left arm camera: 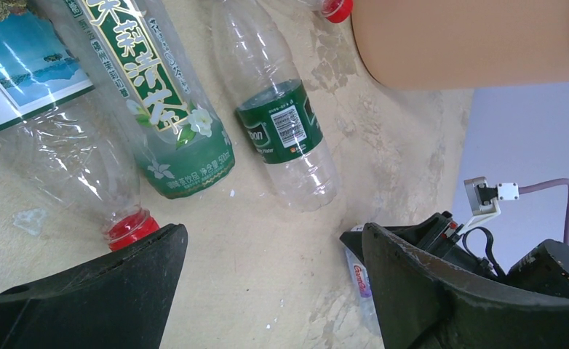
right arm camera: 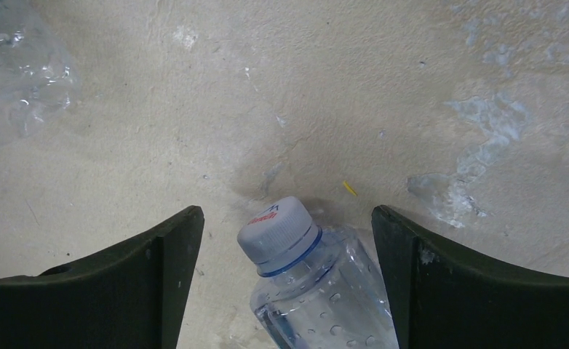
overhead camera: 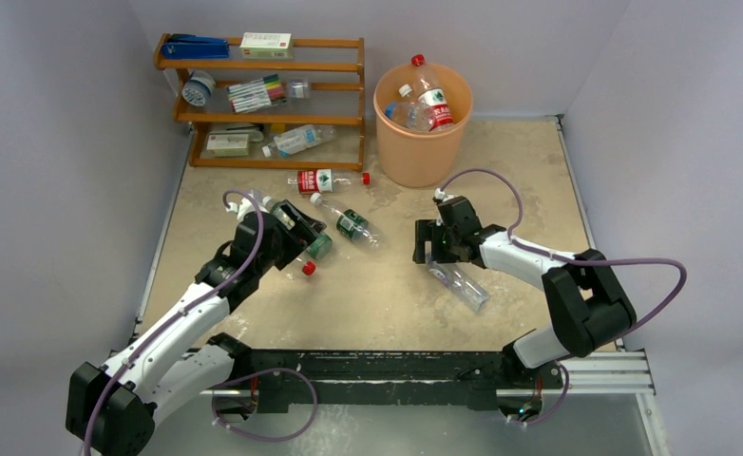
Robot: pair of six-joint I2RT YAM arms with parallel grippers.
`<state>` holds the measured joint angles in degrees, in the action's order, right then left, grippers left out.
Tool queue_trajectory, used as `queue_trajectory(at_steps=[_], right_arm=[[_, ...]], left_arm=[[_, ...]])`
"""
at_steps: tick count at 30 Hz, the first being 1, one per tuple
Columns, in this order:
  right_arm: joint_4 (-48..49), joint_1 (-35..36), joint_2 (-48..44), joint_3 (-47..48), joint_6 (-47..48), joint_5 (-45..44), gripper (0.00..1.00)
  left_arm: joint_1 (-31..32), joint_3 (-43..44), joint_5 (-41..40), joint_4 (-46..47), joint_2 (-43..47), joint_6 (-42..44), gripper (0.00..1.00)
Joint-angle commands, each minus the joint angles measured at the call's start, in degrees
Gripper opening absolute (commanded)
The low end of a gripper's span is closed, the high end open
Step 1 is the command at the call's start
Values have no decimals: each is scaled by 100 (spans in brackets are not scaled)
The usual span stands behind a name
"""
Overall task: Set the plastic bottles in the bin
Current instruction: Pick up the plastic bottle at the center of the board.
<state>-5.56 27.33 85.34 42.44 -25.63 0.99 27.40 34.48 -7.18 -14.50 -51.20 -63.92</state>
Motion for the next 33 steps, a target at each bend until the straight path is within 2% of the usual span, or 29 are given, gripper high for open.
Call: queue_trajectory(at_steps=[1,7,15,28,33], right_arm=[[173,143,-85,-140,-201,-46,86],[281,163,-61,-256,-270,-73,70],[398,167,71,-280,-289,-83,55],[541,166,262,28,-375,68,44],[440,165,138,29,-269,80,46]], left_arm=[[13,-11,24,200,94,17,90],[11,-63,32,203,103,35,90],[11,-107,32,273,72,46,90],[7,-126,40,301,19,56,90],[9,-116,9,222,68,106,90]])
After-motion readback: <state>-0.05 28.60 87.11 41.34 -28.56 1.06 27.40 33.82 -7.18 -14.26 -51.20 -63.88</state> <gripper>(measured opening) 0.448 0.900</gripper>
